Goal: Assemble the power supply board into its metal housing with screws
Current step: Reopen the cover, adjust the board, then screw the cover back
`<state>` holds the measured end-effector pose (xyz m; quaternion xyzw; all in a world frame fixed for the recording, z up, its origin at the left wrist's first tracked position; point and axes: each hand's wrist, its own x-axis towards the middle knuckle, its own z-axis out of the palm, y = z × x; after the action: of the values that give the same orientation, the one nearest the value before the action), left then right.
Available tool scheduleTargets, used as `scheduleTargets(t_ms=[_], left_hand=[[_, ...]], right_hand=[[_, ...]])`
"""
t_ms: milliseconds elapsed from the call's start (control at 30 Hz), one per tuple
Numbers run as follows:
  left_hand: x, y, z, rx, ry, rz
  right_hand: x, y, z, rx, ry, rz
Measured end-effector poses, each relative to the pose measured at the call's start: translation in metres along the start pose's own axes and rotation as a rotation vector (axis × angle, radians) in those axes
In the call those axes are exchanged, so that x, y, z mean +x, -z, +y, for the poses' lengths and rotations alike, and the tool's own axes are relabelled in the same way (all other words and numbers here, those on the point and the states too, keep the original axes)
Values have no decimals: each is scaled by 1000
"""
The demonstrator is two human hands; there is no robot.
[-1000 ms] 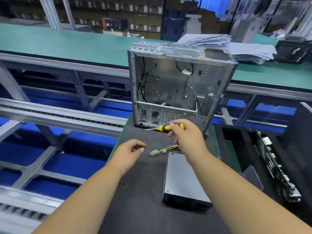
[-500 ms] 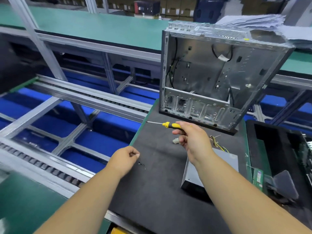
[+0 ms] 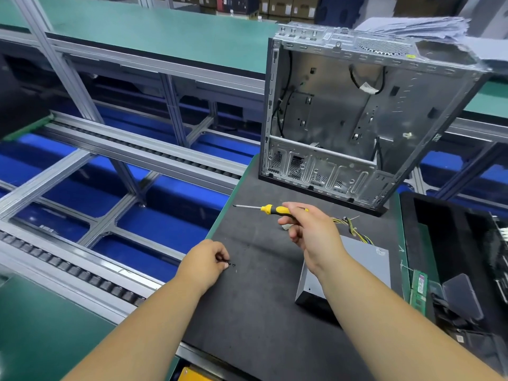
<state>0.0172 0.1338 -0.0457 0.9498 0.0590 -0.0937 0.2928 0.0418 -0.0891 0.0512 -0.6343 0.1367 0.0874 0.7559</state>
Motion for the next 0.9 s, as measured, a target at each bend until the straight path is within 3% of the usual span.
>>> scheduleTargets(t_ms=[267,433,567,767,900], left_hand=[[-1,1,-1,-66,-14,-17],[0,10,1,-434,123,85],[4,24,36,-742,81,76],[-1,22,113,-1186,94,-68],[-8,10,156,-1314,68,-193]], right_hand=[[-2,0,1,-9,9,4],[-3,10,-14,62,64,31],[-7,30,-33,102,130,74],[-24,71,-52,45,207,167],[-39,99,-59,-2,257,209]])
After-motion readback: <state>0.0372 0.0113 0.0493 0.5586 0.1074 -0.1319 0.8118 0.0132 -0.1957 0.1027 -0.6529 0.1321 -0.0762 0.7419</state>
